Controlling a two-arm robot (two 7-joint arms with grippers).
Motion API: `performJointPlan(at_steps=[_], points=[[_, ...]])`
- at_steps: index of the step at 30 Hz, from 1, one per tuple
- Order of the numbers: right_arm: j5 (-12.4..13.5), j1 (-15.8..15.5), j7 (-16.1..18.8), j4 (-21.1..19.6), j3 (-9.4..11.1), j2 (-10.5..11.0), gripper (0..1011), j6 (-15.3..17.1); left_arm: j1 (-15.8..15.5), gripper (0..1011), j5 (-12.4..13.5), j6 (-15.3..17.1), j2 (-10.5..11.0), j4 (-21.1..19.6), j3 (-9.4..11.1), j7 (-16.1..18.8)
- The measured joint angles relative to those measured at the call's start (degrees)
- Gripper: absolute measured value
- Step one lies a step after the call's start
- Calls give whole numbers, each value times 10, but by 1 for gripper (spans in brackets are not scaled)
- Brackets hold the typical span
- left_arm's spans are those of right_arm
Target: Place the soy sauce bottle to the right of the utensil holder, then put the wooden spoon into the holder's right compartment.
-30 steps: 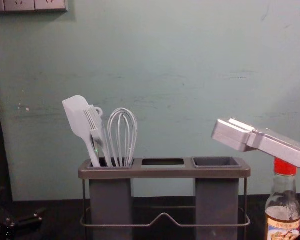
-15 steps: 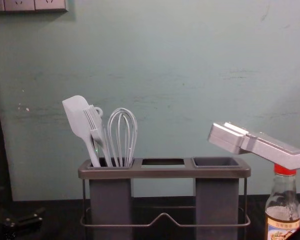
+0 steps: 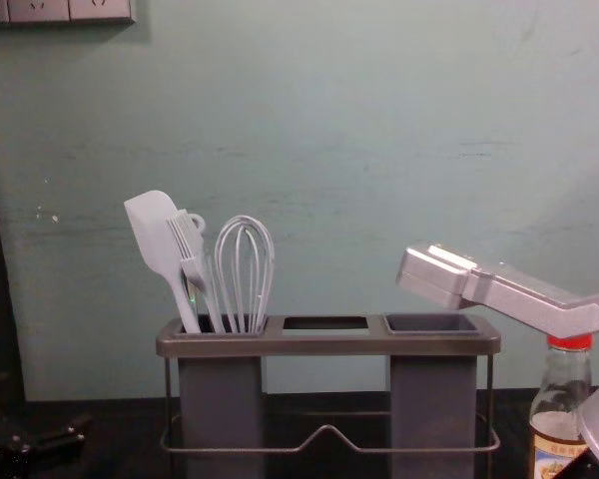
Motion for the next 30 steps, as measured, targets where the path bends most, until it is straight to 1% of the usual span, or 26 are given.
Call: performJointPlan(at_steps=[7, 30], points=[[-18, 13, 8, 7, -12, -7, 1003, 6, 0, 1011, 0, 0, 0, 0, 0, 0], [-64, 33, 29, 23, -38, -23, 1003, 18, 0, 1011, 0, 0, 0, 0, 0, 0]])
